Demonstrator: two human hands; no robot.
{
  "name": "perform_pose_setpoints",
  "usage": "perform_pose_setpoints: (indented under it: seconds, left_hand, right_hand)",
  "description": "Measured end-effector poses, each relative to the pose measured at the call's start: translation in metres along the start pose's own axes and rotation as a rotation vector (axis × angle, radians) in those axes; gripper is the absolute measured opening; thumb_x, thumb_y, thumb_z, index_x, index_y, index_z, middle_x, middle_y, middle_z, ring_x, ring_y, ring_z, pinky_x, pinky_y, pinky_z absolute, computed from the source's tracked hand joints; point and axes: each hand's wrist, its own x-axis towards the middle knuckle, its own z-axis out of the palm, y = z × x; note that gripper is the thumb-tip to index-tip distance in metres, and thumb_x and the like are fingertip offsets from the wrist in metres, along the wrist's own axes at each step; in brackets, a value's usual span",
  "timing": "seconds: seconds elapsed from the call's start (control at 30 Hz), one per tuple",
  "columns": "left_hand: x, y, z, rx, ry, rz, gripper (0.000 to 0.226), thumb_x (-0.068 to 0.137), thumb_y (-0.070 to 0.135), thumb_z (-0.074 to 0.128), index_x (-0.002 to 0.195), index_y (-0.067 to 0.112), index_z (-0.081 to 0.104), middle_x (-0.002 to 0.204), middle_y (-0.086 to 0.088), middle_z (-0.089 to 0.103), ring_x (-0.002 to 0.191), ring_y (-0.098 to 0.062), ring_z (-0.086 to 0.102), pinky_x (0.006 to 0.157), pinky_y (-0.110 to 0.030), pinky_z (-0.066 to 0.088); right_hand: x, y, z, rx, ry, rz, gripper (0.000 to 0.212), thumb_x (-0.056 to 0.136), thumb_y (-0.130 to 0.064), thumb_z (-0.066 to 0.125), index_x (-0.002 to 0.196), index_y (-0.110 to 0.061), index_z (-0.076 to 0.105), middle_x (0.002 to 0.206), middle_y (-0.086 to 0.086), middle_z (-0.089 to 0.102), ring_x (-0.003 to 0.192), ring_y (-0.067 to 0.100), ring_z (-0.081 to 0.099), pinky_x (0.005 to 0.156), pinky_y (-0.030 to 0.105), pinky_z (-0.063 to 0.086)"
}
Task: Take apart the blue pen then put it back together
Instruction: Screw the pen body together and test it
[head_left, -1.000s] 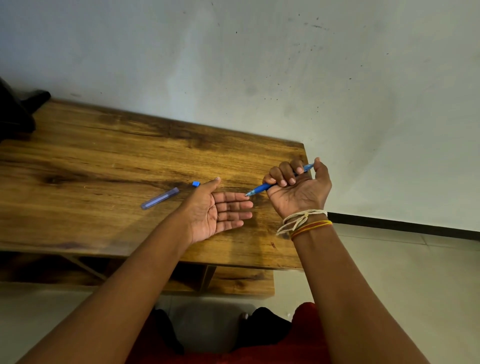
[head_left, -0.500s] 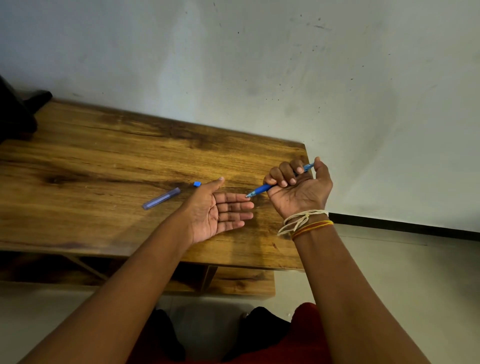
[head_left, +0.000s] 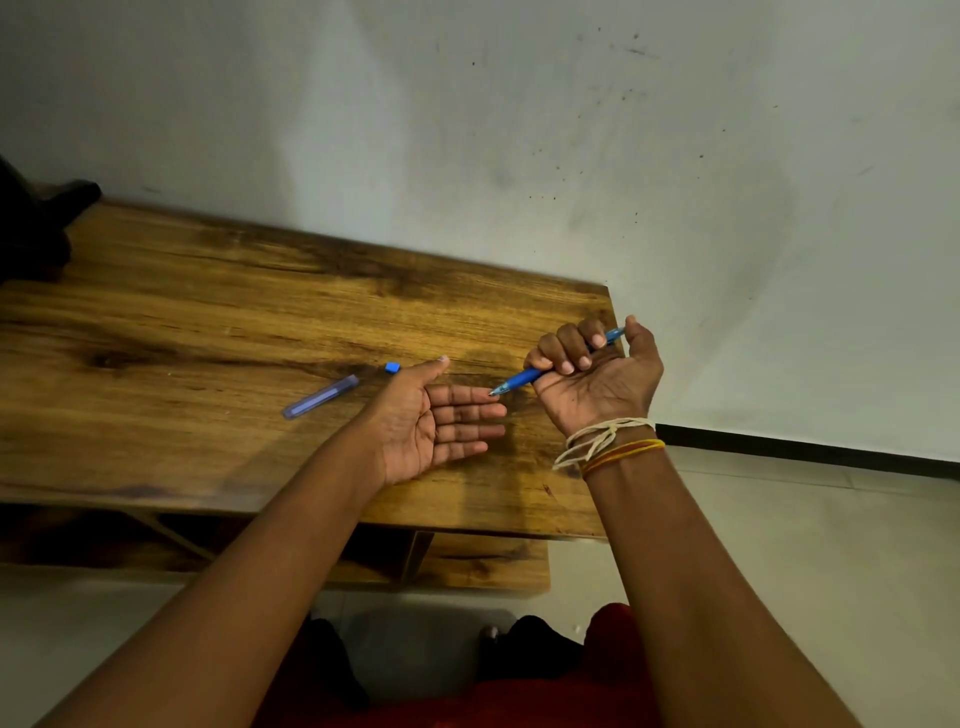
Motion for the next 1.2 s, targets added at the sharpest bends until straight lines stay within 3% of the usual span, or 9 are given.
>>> perform_pose_setpoints:
  seconds: [0.4, 0.67, 0.9, 1.2]
  left_hand:
    - [-0.0053, 0.0001, 0.0052, -0.01, -0.004, 0.01, 0.061, 0.096, 0.044, 0.036, 0.084, -0.001, 0.075, 0.098, -0.021, 0.073, 0.089, -0.033, 0.072, 0.067, -0.033, 0.06]
    - [-0.0061, 0.0001, 0.0075, 0.018, -0.002, 0.017, 0.05, 0.094, 0.039, 0.045, 0.083, 0.001, 0.075, 0.097, -0.019, 0.074, 0.088, -0.031, 0.072, 0.068, -0.033, 0.06]
    - [-0.0067, -0.0005, 0.0079, 0.046, -0.02, 0.026, 0.045, 0.093, 0.035, 0.049, 0.072, 0.007, 0.078, 0.094, -0.016, 0.075, 0.087, -0.028, 0.073, 0.07, -0.032, 0.059]
    - [-0.0093, 0.0002, 0.0066, 0.013, -0.01, 0.02, 0.041, 0.094, 0.033, 0.047, 0.086, 0.003, 0.073, 0.097, -0.018, 0.074, 0.088, -0.03, 0.072, 0.071, -0.034, 0.059]
  right_hand:
    - [-0.0008, -0.0016, 0.0019, 0.013, 0.013, 0.009, 0.046, 0.089, -0.042, 0.032, 0.051, -0.015, 0.035, 0.041, -0.001, 0.026, 0.041, 0.014, 0.025, 0.055, 0.028, 0.024]
    - [-0.002, -0.0024, 0.002, 0.003, 0.023, 0.005, 0.045, 0.089, -0.044, 0.031, 0.053, -0.016, 0.034, 0.041, -0.001, 0.026, 0.042, 0.014, 0.024, 0.054, 0.028, 0.024]
    - [-0.0024, -0.003, 0.002, 0.005, 0.029, 0.007, 0.045, 0.089, -0.044, 0.031, 0.053, -0.016, 0.033, 0.041, -0.001, 0.025, 0.042, 0.014, 0.024, 0.054, 0.028, 0.024]
    - [-0.0026, -0.0028, 0.0018, 0.019, 0.026, 0.002, 0.048, 0.088, -0.046, 0.031, 0.051, -0.016, 0.034, 0.04, -0.001, 0.025, 0.041, 0.014, 0.024, 0.054, 0.028, 0.023]
